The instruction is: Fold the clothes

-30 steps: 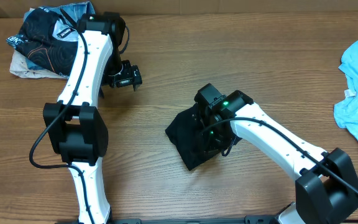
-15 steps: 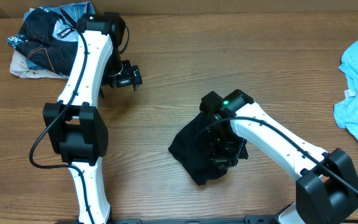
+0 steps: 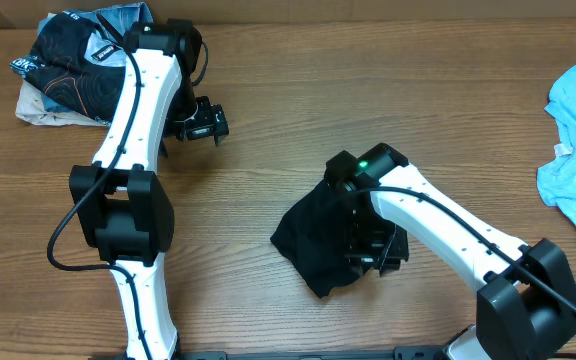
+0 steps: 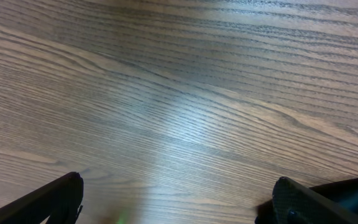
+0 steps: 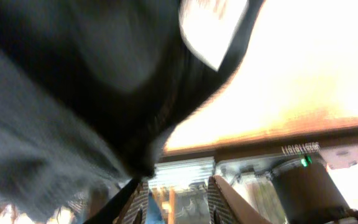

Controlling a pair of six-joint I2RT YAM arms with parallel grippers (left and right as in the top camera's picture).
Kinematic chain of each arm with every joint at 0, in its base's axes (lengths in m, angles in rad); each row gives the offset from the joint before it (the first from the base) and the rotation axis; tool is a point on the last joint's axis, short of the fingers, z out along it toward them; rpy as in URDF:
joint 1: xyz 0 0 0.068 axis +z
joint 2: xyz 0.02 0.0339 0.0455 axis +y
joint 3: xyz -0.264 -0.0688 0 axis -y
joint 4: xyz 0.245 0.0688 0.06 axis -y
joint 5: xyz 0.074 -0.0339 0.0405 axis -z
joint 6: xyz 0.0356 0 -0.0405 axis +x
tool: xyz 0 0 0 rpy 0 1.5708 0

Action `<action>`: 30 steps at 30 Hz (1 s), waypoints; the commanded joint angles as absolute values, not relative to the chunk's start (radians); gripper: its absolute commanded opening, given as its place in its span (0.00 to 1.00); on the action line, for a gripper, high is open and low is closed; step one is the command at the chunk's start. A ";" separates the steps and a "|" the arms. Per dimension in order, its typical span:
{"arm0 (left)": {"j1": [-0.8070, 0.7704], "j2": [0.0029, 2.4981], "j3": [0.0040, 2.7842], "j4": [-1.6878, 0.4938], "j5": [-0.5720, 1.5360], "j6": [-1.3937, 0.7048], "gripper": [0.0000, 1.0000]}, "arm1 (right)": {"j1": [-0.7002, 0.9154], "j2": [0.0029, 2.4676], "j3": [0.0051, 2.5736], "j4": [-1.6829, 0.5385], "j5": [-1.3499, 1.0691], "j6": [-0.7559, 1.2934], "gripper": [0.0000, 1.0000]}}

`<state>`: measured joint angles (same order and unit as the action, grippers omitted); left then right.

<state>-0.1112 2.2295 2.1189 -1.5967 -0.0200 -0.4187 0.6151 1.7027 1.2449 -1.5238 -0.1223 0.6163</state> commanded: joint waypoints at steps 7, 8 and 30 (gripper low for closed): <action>-0.118 2.196 2.116 -1.600 -0.026 -0.422 1.00 | 0.443 1.617 1.336 -1.311 -0.015 0.704 0.64; -0.118 2.196 2.116 -1.600 -0.027 -0.422 1.00 | 0.414 1.617 1.335 -1.300 -0.010 0.703 0.66; -0.118 2.196 2.116 -1.597 -0.026 -0.422 1.00 | 0.265 1.635 1.184 -1.166 -0.050 0.707 0.62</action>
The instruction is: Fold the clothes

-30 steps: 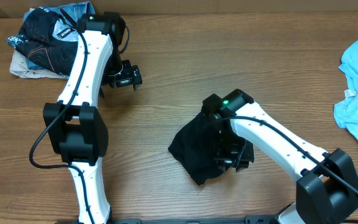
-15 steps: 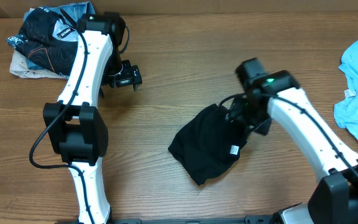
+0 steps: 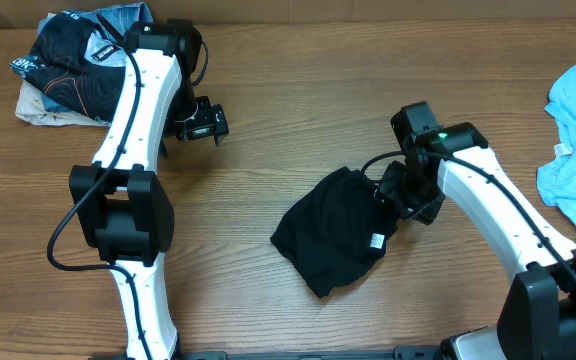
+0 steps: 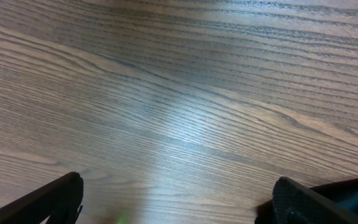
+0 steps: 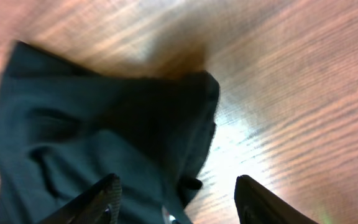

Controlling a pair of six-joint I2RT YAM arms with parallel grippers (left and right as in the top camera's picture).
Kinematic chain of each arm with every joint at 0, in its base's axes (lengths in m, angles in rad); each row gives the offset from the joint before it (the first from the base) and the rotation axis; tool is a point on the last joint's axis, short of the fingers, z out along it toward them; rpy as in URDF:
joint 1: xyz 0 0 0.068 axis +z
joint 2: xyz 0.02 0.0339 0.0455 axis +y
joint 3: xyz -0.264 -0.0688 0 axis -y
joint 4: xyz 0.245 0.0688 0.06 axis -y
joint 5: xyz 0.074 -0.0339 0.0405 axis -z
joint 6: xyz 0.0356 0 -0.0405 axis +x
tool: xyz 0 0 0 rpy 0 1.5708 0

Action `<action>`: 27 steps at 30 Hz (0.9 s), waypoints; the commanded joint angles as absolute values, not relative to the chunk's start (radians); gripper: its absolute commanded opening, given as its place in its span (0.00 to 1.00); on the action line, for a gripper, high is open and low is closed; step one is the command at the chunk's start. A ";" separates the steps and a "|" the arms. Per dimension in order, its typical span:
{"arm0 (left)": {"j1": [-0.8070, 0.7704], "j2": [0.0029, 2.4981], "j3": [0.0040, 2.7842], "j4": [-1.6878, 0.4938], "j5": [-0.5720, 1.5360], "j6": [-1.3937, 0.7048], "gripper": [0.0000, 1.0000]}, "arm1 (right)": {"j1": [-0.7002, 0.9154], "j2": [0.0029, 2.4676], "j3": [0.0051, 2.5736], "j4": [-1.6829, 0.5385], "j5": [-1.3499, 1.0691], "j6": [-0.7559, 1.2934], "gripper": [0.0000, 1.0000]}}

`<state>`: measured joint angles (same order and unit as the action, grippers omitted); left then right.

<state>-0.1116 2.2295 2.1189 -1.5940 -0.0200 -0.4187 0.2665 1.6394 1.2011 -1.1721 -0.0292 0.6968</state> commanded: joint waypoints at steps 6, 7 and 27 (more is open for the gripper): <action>-0.118 2.196 2.116 -1.600 -0.026 -0.422 1.00 | 0.267 1.635 1.098 -1.112 -0.049 0.708 0.39; -0.118 2.196 2.116 -1.600 -0.026 -0.422 1.00 | 0.267 1.635 1.087 -1.108 -0.049 0.712 0.31; -0.118 2.196 2.116 -1.596 -0.026 -0.422 1.00 | 0.273 1.627 1.155 -1.478 0.047 0.756 0.18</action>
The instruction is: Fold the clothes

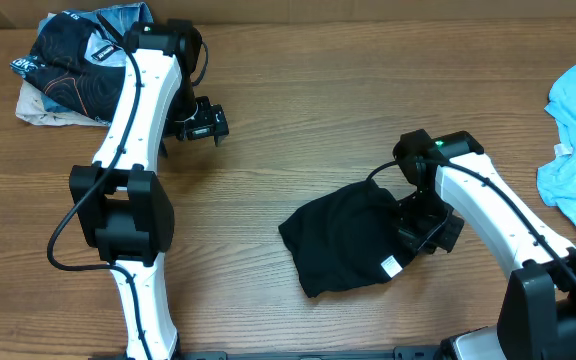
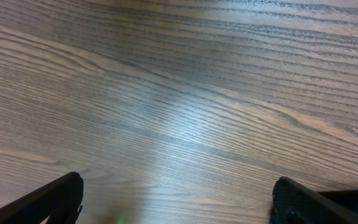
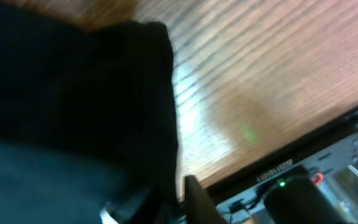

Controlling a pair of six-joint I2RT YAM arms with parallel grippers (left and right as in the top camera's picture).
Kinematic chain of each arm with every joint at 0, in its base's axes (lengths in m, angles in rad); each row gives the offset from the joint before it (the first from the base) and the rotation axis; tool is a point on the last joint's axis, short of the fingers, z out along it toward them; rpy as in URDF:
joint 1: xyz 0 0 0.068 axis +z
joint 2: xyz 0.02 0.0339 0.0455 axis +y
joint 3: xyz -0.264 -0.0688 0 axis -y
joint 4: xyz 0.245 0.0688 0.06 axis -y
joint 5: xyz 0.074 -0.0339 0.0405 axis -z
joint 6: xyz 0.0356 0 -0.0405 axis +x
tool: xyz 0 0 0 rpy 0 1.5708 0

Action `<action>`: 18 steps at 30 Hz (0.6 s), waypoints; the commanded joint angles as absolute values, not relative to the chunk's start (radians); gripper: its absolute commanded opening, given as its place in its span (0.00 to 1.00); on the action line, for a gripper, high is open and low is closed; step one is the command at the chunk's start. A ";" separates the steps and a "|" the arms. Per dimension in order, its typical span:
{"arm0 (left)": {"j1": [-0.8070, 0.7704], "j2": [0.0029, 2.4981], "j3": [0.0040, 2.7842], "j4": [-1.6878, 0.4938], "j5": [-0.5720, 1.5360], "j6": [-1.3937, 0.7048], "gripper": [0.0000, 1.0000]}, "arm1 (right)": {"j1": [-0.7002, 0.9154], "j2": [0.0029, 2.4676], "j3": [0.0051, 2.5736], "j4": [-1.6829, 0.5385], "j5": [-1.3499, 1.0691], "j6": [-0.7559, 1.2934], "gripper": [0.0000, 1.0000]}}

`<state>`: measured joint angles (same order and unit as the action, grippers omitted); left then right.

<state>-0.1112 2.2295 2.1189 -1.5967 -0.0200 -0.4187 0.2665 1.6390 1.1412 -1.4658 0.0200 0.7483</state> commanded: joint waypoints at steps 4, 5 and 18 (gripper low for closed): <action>-0.118 2.196 2.116 -1.596 -0.026 -0.422 1.00 | 0.294 1.627 1.139 -1.538 0.038 0.756 0.60; -0.118 2.196 2.116 -1.596 -0.026 -0.422 1.00 | 0.302 1.627 1.138 -1.553 0.031 0.756 0.60; -0.118 2.196 2.116 -1.594 -0.026 -0.422 1.00 | 0.455 1.627 1.160 -1.331 -0.350 0.311 0.71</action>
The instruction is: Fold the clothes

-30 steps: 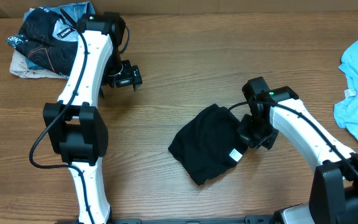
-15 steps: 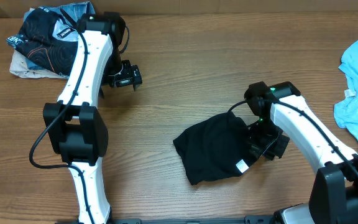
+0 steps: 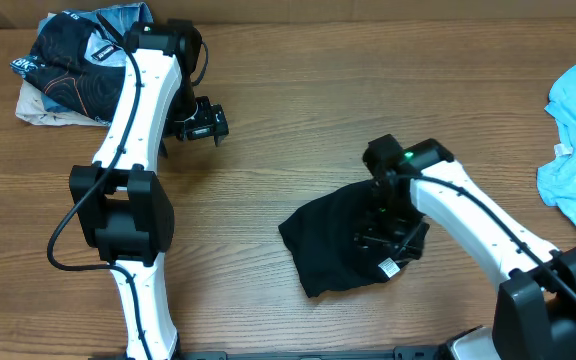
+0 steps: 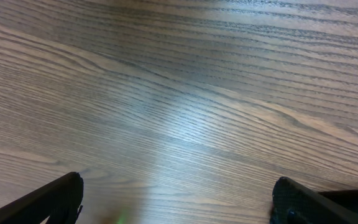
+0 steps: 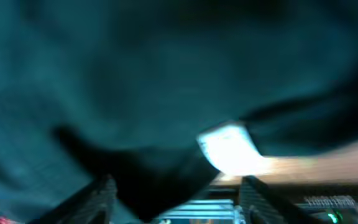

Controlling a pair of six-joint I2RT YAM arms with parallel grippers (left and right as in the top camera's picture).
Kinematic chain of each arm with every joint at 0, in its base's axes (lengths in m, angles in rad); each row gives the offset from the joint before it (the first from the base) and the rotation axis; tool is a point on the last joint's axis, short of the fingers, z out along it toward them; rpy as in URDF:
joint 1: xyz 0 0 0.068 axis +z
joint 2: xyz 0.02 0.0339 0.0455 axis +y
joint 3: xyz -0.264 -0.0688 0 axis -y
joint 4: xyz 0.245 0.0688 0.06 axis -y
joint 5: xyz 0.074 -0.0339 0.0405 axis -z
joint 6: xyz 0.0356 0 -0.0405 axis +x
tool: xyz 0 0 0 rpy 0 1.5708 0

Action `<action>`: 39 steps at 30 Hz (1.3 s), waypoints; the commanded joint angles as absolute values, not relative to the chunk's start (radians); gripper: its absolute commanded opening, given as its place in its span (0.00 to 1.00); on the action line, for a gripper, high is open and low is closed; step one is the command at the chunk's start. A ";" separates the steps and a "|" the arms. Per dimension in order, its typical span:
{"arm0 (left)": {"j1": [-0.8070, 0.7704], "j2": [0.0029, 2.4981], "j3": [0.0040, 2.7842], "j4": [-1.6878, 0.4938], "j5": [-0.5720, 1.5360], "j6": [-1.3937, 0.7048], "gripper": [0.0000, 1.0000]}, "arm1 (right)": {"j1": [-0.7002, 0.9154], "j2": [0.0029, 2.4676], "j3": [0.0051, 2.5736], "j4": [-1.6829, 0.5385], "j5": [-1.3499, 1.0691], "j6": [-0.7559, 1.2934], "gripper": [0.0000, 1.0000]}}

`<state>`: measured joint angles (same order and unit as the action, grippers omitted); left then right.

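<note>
A crumpled black garment (image 3: 333,245) lies on the wooden table (image 3: 268,190), right of centre, its white tag (image 3: 387,267) at the lower right corner. My right gripper (image 3: 393,235) is low over the garment's right part. In the blurred right wrist view, dark cloth (image 5: 135,74) fills the frame and the tag (image 5: 229,146) shows. That gripper (image 5: 179,186) is open, its fingers (image 5: 101,193) wide apart with a dark fold between them. My left gripper (image 3: 200,122) stands open over bare wood (image 4: 176,186), far from the garment.
A pile of dark and beige clothes (image 3: 68,65) lies at the back left corner, behind the left arm. A light blue shirt lies spread at the table's right edge.
My right gripper has moved left, from the garment's right edge to over its right part, and its fingers are now wide apart. The garment and the left arm have not moved.
My right gripper was first low on the garment's right part, jaws narrow among cloth. Then it stood open beyond the upper right corner, the tag showing. Then it was at the right edge with narrow jaws, the garment spread wider. Now it is open over the cloth.
</note>
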<state>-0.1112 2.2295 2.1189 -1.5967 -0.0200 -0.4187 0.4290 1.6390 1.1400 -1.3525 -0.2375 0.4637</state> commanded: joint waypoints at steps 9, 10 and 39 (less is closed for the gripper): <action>-0.118 2.196 2.116 -1.591 -0.026 -0.423 1.00 | 0.571 1.628 1.157 -1.292 -0.421 0.182 0.94; -0.118 2.196 2.116 -1.592 -0.026 -0.423 1.00 | 0.587 1.628 1.155 -1.285 -0.421 0.182 0.96; -0.118 2.196 2.116 -1.591 -0.026 -0.423 1.00 | 0.836 1.629 1.140 -1.271 -0.672 0.450 0.62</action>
<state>-0.1116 2.2295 2.1189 -1.5929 -0.0200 -0.4187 0.8062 1.6390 1.1385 -1.2358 -0.6689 0.4198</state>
